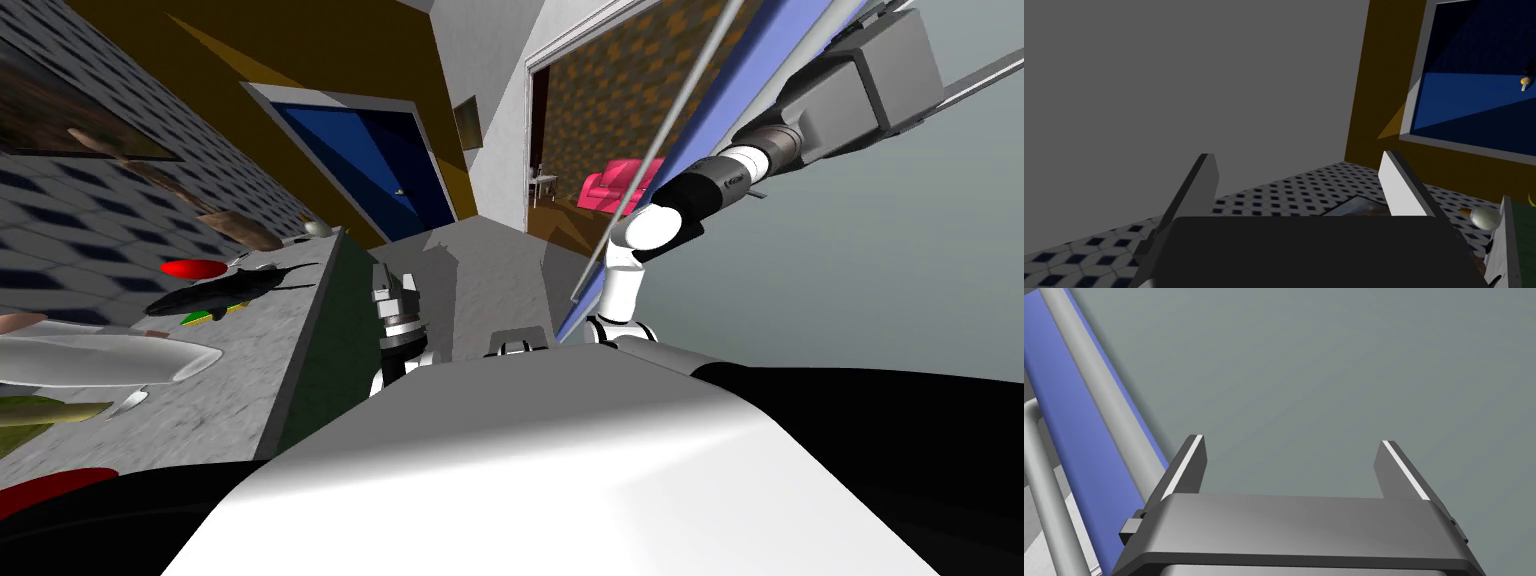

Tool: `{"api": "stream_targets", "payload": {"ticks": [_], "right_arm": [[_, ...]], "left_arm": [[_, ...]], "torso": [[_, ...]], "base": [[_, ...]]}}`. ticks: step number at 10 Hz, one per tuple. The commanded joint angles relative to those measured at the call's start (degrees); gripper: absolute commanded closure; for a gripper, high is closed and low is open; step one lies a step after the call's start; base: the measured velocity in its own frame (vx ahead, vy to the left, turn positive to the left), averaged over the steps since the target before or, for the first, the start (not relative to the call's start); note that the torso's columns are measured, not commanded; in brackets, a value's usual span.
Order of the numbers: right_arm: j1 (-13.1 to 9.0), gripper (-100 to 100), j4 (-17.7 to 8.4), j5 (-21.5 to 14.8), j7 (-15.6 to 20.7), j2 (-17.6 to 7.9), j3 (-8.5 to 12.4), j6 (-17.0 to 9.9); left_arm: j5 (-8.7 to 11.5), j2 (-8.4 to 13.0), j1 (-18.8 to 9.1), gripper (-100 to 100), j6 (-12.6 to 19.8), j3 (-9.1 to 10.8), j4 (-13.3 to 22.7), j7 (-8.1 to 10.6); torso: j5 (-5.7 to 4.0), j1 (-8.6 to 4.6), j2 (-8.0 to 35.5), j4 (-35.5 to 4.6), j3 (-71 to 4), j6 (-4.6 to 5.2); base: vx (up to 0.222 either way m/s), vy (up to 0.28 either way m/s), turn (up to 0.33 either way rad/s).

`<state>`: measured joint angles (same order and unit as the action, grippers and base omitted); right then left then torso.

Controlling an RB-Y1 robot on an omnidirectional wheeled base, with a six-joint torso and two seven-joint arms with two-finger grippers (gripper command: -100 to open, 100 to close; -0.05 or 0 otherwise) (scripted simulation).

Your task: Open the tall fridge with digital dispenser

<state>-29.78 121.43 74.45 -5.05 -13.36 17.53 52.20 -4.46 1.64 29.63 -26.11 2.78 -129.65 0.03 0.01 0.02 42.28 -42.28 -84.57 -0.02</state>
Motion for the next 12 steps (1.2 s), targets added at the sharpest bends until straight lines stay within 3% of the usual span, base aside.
{"api": "stream_targets", "payload": {"ticks": [1,8,9,12], "right_arm": [[-4.15,-100,-1.06,4.22,0.41,0.4,1.63,2.12],[-13.22,-100,-3.14,13.28,0.84,1.36,5.39,5.84],[-15.42,-100,-3.8,15.3,0.97,1.75,6.63,7.0],[-18.16,-100,-4.43,18.11,1.09,2.18,7.85,8.12]], "left_arm": [[0.0,0.0,0.01,0,0.0,0.0,0.0,0.0],[0.0,0.0,0.0,0,0.0,0.0,0.0,0.0],[0.0,0.0,0.01,0,0.0,0.0,0.0,0.0],[0.0,0.0,0.0,0,0.0,0.0,0.0,0.0]], "torso": [[0.0,0.0,-0.02,0.0,-0.01,0.04],[-0.02,-0.83,-0.71,0.16,-0.78,-0.16],[-0.01,-0.97,-0.89,0.18,-0.95,-0.12],[-0.11,-1.33,-1.36,0.4,-1.37,-0.39]], "base": [[-0.035,-0.056,0.285],[-0.044,-0.032,0.138],[-0.05,-0.029,0.192],[-0.047,-0.034,0.116]]}}
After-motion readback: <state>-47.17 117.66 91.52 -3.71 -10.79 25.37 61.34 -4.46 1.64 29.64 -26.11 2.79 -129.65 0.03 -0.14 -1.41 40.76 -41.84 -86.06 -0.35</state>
